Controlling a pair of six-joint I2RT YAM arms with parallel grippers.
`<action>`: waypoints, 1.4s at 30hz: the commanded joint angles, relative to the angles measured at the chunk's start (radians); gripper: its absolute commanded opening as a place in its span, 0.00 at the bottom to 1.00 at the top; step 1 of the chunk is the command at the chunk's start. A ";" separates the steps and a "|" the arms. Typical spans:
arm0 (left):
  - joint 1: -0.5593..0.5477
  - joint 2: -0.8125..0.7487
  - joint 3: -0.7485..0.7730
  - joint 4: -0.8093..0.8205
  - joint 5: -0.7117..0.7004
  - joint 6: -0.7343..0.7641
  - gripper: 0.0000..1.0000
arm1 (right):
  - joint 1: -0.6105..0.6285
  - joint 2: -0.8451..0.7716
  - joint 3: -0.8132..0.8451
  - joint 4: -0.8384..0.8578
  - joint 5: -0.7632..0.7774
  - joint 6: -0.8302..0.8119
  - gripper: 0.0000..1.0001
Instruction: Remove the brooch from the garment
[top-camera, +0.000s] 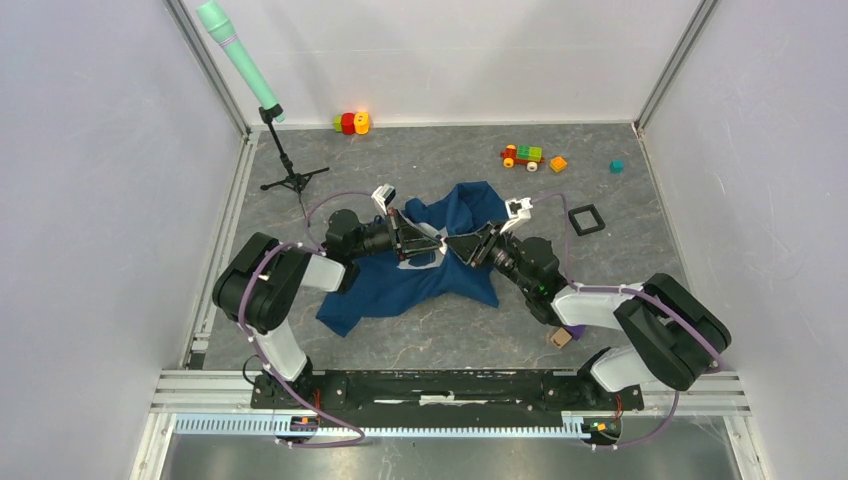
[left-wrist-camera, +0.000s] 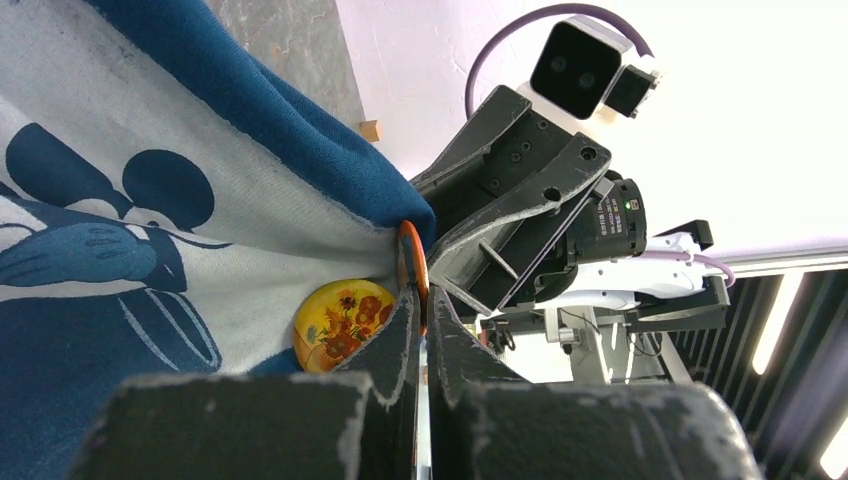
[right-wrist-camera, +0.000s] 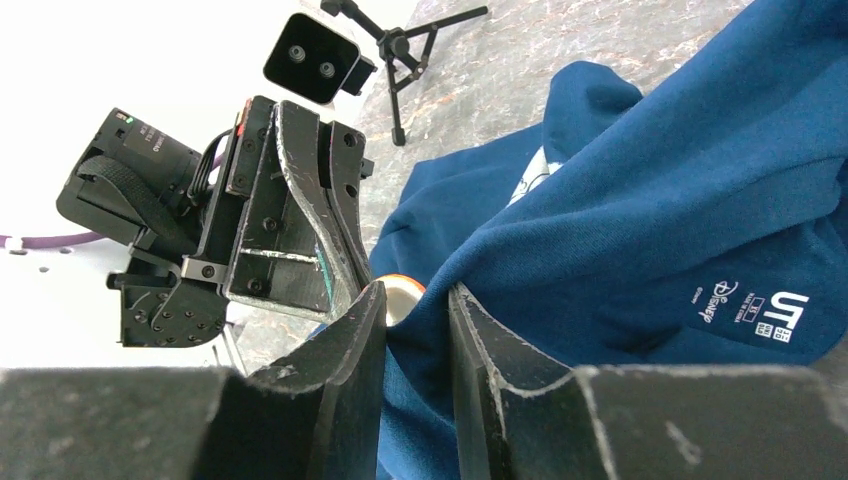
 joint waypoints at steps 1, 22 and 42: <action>-0.002 -0.005 0.000 0.184 -0.050 -0.081 0.02 | 0.027 0.006 -0.001 -0.121 0.011 -0.086 0.33; 0.022 -0.020 -0.060 0.267 -0.155 -0.133 0.02 | 0.070 -0.061 -0.021 -0.188 0.098 -0.167 0.43; 0.052 -0.141 -0.059 0.005 -0.084 0.052 0.02 | -0.002 -0.053 0.023 -0.086 -0.113 -0.060 0.76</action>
